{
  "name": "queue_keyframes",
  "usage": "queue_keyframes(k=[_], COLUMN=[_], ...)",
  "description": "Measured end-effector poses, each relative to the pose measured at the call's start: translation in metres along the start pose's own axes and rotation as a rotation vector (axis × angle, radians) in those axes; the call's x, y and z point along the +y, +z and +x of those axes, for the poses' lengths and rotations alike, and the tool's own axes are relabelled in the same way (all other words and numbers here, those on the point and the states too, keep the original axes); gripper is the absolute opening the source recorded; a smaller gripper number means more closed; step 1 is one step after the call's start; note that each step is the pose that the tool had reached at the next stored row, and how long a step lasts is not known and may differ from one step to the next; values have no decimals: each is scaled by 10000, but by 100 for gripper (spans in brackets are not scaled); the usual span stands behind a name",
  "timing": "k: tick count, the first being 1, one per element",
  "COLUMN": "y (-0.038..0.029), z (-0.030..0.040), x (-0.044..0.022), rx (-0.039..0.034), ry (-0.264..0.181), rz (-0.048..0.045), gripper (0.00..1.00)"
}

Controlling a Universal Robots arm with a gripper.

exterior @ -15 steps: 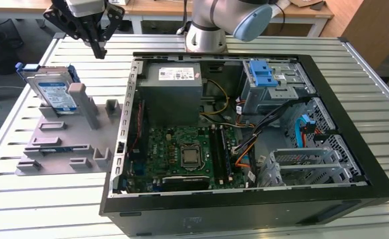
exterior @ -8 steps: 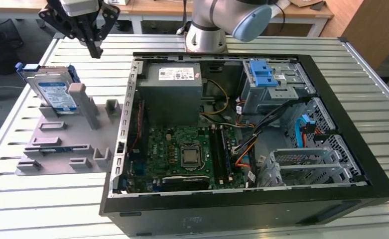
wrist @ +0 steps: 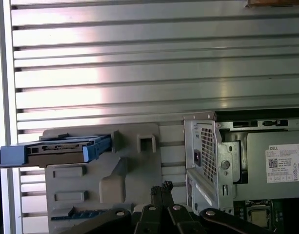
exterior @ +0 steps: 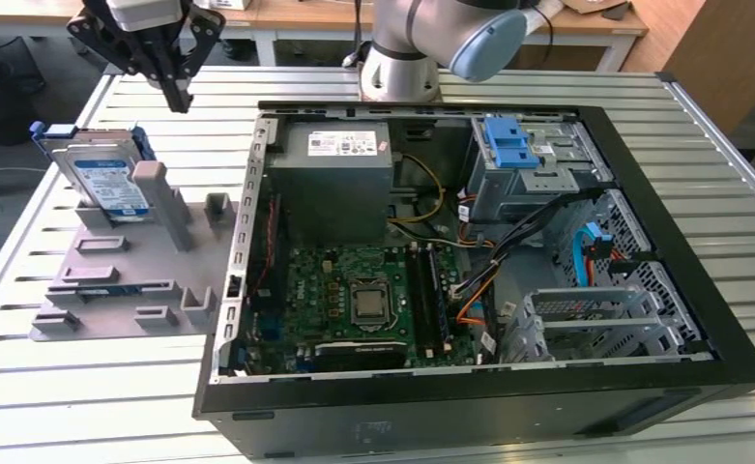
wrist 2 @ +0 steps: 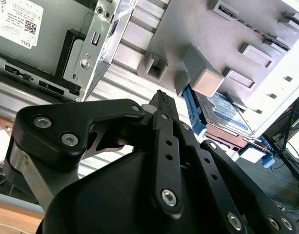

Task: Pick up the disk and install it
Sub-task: 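Reach for the disk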

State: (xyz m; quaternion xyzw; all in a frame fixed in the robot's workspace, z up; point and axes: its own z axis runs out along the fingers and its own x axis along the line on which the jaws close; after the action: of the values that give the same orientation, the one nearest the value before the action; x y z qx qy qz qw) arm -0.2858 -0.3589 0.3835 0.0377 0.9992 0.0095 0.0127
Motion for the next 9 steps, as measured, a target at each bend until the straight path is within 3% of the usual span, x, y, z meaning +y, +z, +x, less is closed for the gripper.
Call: queue_keyframes(k=[9], y=[8], z=[121], x=[27], rx=[-1], ry=[0], rz=[-1], gripper=[11])
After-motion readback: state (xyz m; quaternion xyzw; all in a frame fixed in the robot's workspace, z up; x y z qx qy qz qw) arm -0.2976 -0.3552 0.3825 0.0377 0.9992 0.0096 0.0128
